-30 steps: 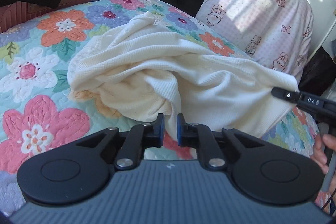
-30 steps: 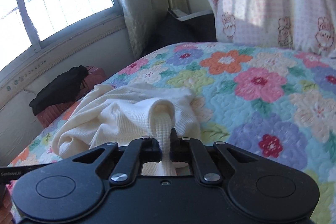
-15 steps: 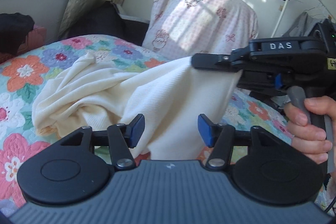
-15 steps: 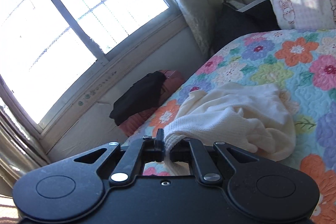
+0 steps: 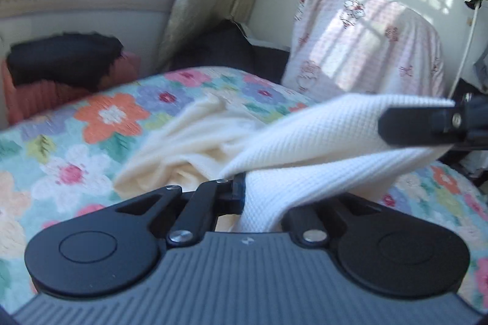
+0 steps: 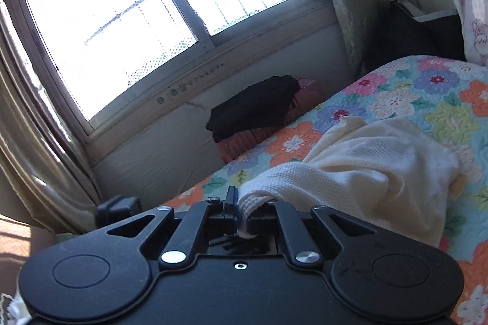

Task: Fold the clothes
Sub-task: 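Lift the garment off the quilt with both grippers, then open the right gripper and regrasp the garment edge while the left gripper holds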

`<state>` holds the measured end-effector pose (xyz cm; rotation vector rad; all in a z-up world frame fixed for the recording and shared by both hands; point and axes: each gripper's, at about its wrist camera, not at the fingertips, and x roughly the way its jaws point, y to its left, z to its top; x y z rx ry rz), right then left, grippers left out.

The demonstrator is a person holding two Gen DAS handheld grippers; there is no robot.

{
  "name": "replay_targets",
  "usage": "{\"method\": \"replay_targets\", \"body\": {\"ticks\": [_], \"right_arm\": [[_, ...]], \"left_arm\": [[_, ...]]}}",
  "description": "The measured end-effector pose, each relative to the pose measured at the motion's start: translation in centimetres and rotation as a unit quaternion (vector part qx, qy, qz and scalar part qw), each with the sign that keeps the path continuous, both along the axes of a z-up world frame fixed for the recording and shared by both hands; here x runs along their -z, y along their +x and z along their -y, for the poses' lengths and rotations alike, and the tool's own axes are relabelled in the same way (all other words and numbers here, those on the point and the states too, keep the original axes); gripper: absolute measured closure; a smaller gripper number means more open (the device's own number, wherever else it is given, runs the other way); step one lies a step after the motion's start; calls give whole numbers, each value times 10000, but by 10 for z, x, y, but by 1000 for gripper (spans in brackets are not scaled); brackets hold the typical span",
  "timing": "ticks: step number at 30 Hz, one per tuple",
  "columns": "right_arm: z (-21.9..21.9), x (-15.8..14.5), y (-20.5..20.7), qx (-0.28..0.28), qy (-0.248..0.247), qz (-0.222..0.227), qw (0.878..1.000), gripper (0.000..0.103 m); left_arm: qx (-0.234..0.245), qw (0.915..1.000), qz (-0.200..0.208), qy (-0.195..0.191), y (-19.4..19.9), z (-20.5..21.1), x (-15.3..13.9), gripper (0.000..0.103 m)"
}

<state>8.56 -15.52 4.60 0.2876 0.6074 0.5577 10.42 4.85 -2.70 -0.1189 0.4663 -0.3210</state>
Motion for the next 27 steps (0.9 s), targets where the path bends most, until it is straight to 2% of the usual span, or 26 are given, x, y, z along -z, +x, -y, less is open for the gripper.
{"method": "replay_targets", "body": {"ticks": [1,2,7,11,13,15,17,20,21,22,23,24,25,27], "right_arm": [[1,4,1,140,-216,22,9997,86],[3,8,3,274,-333,-7,9991,71],[31,41,17,882,-6,-740,9934,47],[52,77,31,1399,-314,-1168,9827,42],[69,106,41,1681,-155,-1599,9726,42],[89,141,52,1937,420,-2192,9553,40],[110,180,64,2250,1363,-2907,9199,31],[130,221,71,2572,2788,-3056,8734,29],[131,227,75,2592,3065,-2996,8655,29],[131,229,79,2573,3236,-2903,8630,33],[130,231,82,2553,3406,-2809,8602,58],[126,229,89,2463,3338,-2751,8673,79],[120,223,97,2333,3137,-2713,8795,95],[107,202,105,2133,2961,-2434,8987,95]], "left_arm": [[-131,9999,29,57,1,-4,-2,100],[-215,9998,7,-20,3,-10,-2,100],[-637,9967,-276,-424,17,-37,5,100],[-829,9944,-333,-568,23,-52,8,100],[-951,9933,-328,-560,24,-56,9,100],[-1095,9921,-317,-531,24,-60,10,100],[-1263,9903,-306,-482,24,-64,10,100],[-1450,9878,-415,-380,29,-70,15,100],[-1496,9868,-527,-322,33,-72,18,100],[-1493,9862,-665,-244,36,-73,21,100],[-1477,9856,-806,-162,40,-73,25,99],[-1426,9857,-885,-119,40,-73,26,98],[-1366,9861,-948,-88,41,-72,26,98],[-1220,9876,-977,-149,38,-72,23,97]]}}
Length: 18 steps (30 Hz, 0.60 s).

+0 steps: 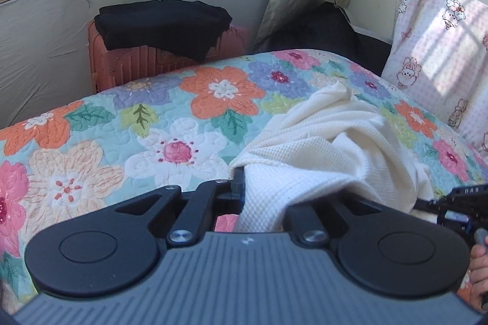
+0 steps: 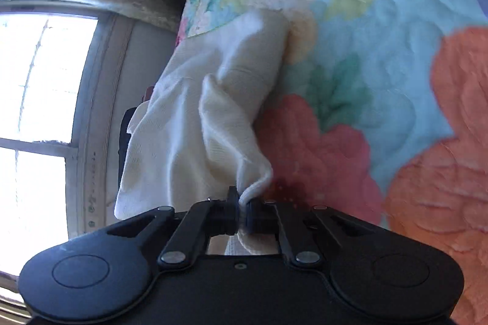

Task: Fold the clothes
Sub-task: 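Open the right gripper and regrasp the garment edge while the left gripper holds, then raise and shake out the garment with both grippers, regrasping with the right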

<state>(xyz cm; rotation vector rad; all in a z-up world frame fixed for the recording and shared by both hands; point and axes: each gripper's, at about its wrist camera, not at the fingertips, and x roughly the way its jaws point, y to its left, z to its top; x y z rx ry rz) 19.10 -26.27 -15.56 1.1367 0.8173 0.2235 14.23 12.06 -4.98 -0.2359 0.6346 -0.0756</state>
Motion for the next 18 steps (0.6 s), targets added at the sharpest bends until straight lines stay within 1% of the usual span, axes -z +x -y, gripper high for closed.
{"method": "replay_targets", "body": {"ticks": [2,4,6,8,9,10,11,12,13,14,15,17,18], "right_arm": [[-13,-30,4,-256,34,400,9989,96],[-25,-65,7,-544,6,733,9958,95],[-36,-100,11,-865,-20,1023,9910,95],[-48,-132,8,-1158,-137,1250,9853,95],[-53,-146,5,-1309,-253,1366,9816,95],[-58,-161,4,-1442,-424,1486,9774,95],[-62,-174,2,-1533,-598,1617,9730,95],[-66,-186,0,-1605,-755,1752,9684,95],[-69,-198,-2,-1677,-913,1887,9633,95],[-73,-210,-4,-1748,-1070,2020,9577,95],[-74,-220,-5,-1786,-1226,2098,9535,95],[-73,-236,-7,-1818,-1552,2174,9464,95],[-73,-243,-11,-1818,-1769,2211,9417,95]], "left_arm": [[286,9989,285,-236,-10,2,-15,96],[625,9951,648,-402,-21,7,-30,95],[982,9889,935,-604,-30,12,-42,95],[1391,9804,1065,-901,-37,15,-51,95],[1567,9769,1047,-1003,-38,15,-54,92],[1756,9746,969,-993,-40,17,-59,90],[1952,9721,878,-956,-43,20,-65,78],[2056,9729,724,-777,-45,22,-71,57],[2087,9753,457,-557,-46,24,-76,48],[2101,9770,164,-337,-47,26,-80,43],[2105,9773,10,-247,-49,25,-83,43],[1959,9801,188,-254,-57,18,-92,43],[1967,9795,298,-313,-61,16,-96,43]]}}
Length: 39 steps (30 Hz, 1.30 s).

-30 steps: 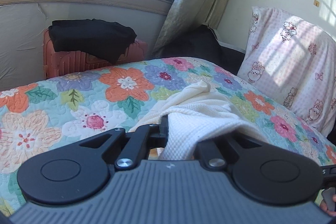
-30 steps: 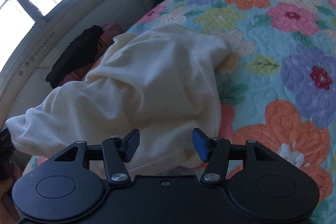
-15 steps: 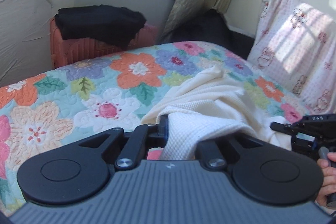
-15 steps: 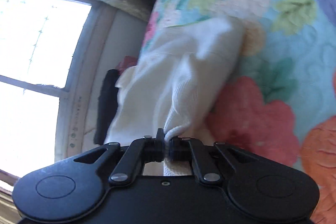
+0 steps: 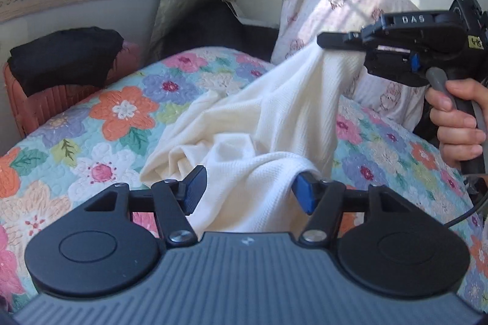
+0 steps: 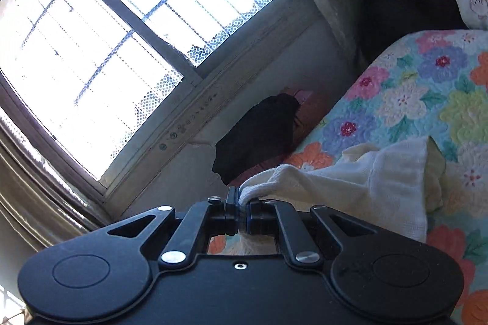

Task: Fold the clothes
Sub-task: 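Raise and shake out the garment with both grippers, regrasping with the right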

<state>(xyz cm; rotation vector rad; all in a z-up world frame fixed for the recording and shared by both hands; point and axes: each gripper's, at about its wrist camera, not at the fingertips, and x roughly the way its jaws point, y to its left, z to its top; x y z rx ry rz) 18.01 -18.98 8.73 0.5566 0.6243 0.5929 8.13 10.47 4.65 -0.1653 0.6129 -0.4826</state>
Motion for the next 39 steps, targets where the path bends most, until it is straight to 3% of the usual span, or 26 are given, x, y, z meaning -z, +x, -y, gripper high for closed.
{"method": "replay_targets", "body": {"ticks": [5,8,10,12,13,14,15,19,21,23,24,26,29,34,36,37,39], "right_arm": [[-8,-10,-10,-210,-394,99,9990,95],[-21,-11,-18,-486,-367,105,9981,95],[-33,-11,-25,-789,-231,70,9966,95],[-46,-11,-30,-1115,-100,-5,9937,95],[-51,-11,-32,-1250,-60,-34,9921,95],[-56,-10,-33,-1375,-23,-63,9905,95],[-58,-8,-35,-1381,-55,-63,9904,95],[-46,12,-35,-790,-589,53,9951,91],[-33,31,-39,-437,-784,-47,9960,77],[-22,55,-46,-233,-926,-219,9952,55],[-21,69,-49,-202,-1045,-346,9937,52],[-22,99,-54,-187,-1373,-598,9885,50],[-35,141,-56,-268,-1851,-925,9780,49],[-63,183,-47,-498,-1402,-1356,9795,43],[-68,196,-40,-426,-944,-1584,9819,40],[-71,202,-36,-372,-687,-1703,9823,36],[-78,212,-28,-159,-773,-1742,9816,23]], "left_arm": [[524,9950,502,-683,-9,7,-10,30],[776,9903,811,-826,-11,23,-6,26],[582,9894,1006,-876,-8,33,5,13],[116,9922,979,-763,1,37,20,9],[-82,9940,875,-646,7,37,27,12],[-279,9952,772,-530,14,37,35,48],[-352,9961,659,-465,20,33,41,93],[-1236,9903,499,-391,33,-7,48,97],[-1642,9839,495,-503,34,-28,49,97],[-2026,9759,488,-642,35,-50,51,97],[-2217,9713,484,-711,35,-61,52,97],[-2524,9634,623,-652,36,-71,49,97],[-2644,9591,713,-719,34,-78,47,97],[-2522,9616,695,-834,35,-78,48,97],[-2490,9624,713,-819,32,-75,47,97],[-2479,9625,727,-825,31,-75,47,97],[-2456,9626,742,-868,30,-77,48,97]]}}
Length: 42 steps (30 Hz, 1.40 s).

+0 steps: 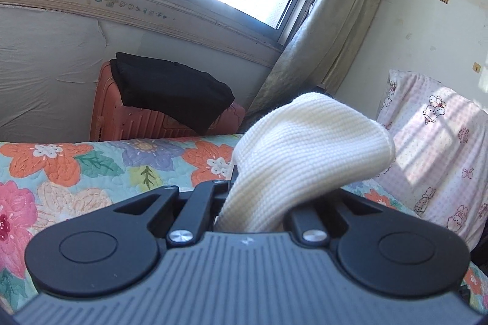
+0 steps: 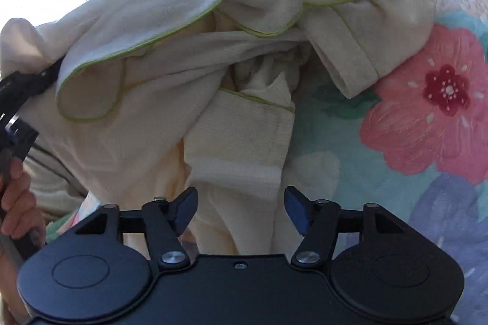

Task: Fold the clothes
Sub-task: 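Raise and shake out the garment with both grippers, regrasping with the right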

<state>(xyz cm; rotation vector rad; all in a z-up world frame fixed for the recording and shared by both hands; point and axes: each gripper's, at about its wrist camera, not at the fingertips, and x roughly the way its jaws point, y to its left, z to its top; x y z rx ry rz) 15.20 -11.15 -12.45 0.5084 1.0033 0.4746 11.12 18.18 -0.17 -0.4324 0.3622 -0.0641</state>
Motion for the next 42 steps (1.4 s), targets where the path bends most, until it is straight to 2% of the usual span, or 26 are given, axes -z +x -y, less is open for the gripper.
{"method": "replay_targets", "body": {"ticks": [2,4,6,7,11,15,17,20,22,25,27,29,31,33,35,37,39,40,41,42], "right_arm": [[-12,6,6,-15,-271,104,9996,18],[-30,6,7,-467,-576,379,9965,20],[-49,7,8,-918,-879,653,9897,78],[-55,5,6,-1037,-1091,746,9858,92],[-30,-17,-16,-567,-1487,1075,9814,92],[49,-48,-45,295,-1461,999,9838,93],[88,-70,-66,602,-1538,989,9813,93],[128,-94,-106,767,-1846,1078,9739,93],[150,-96,-118,758,-1897,903,9747,93],[174,-72,-117,526,-2115,390,9752,93],[185,-57,-100,398,-2203,38,9746,93],[198,-62,-74,322,-2424,38,9696,94],[214,-94,-40,501,-2797,440,9578,95],[236,-145,-9,932,-3164,1022,9385,95],[270,-208,17,1640,-3333,1613,9143,95],[302,-263,20,2293,-3289,2094,8919,95],[331,-306,4,2855,-3120,2535,8700,95],[344,-323,-7,3077,-2968,2716,8622,95],[354,-334,-21,3216,-2780,2828,8598,95],[361,-338,-35,3258,-2668,2900,8594,95]], "left_arm": [[35,10000,28,-73,0,-2,2,97],[67,9999,42,-122,1,-4,3,97],[123,9998,61,-163,0,-4,0,97],[171,9997,76,-179,-1,-3,-3,97],[470,9987,133,-135,-9,6,-21,97],[765,9971,26,5,-21,29,-43,97],[881,9960,-26,134,-26,43,-50,97],[1105,9934,-112,302,-25,64,-47,97],[1266,9909,-267,377,-17,80,-36,97],[1310,9869,-722,599,15,112,-12,97],[1409,9831,-894,758,55,141,-1,97],[1540,9801,-1003,745,111,170,-7,98],[1397,9827,-968,735,159,190,-40,98],[1110,9911,-160,721,181,206,-113,98],[969,9915,683,536,162,205,-171,98],[842,9843,1514,326,137,203,-226,98],[708,9698,2332,114,113,200,-280,98],[723,9632,2586,154,98,199,-290,98],[760,9594,2707,221,86,198,-289,98],[849,9611,2614,270,74,197,-279,97]]}}
